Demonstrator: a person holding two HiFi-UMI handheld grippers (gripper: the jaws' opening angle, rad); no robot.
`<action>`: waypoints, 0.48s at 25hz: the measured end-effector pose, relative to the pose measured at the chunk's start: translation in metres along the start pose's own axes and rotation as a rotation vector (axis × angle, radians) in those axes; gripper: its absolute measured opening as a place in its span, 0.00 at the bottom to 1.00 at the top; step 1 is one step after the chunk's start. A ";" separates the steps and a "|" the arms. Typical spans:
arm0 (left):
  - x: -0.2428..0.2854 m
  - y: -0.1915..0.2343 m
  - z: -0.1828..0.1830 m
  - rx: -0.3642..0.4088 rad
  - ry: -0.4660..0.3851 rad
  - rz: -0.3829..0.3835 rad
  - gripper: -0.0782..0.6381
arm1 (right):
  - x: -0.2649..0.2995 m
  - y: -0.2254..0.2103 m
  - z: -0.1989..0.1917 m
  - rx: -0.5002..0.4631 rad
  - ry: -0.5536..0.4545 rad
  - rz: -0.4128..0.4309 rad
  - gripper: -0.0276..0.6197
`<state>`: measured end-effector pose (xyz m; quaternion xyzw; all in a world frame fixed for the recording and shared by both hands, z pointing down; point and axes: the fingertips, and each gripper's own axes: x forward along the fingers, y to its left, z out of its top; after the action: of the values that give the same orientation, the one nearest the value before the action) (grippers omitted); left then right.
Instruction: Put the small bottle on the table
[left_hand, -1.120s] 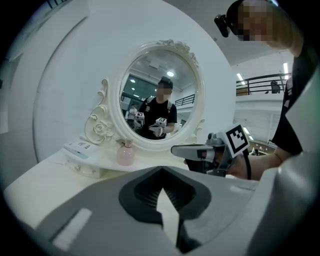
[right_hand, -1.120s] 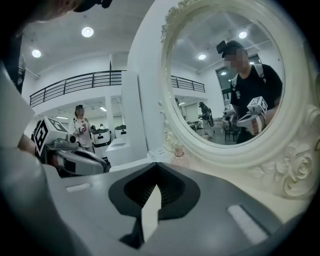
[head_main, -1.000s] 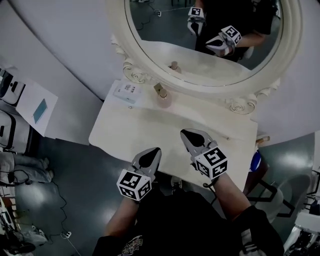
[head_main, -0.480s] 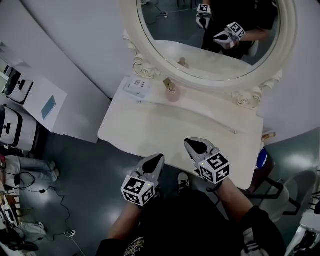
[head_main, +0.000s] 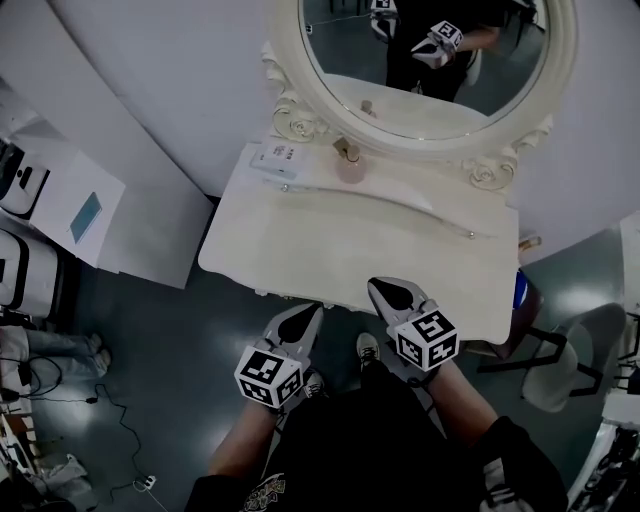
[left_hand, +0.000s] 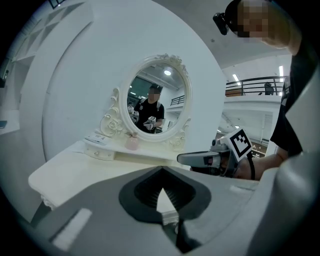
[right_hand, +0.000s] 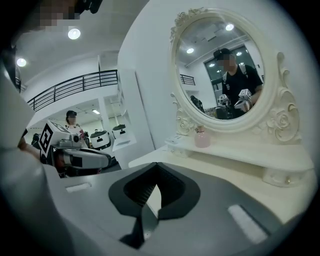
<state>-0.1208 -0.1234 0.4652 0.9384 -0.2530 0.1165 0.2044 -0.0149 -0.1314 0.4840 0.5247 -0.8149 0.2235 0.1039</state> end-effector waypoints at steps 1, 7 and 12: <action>-0.005 0.000 -0.003 0.001 0.002 -0.010 0.11 | -0.003 0.006 -0.003 0.006 -0.002 -0.013 0.09; -0.029 -0.005 -0.017 0.015 0.015 -0.079 0.11 | -0.023 0.033 -0.021 0.026 -0.018 -0.090 0.09; -0.045 -0.013 -0.028 0.042 0.032 -0.139 0.11 | -0.040 0.052 -0.039 0.053 -0.031 -0.151 0.09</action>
<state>-0.1555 -0.0818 0.4716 0.9558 -0.1812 0.1222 0.1965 -0.0474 -0.0624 0.4892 0.5907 -0.7682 0.2282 0.0941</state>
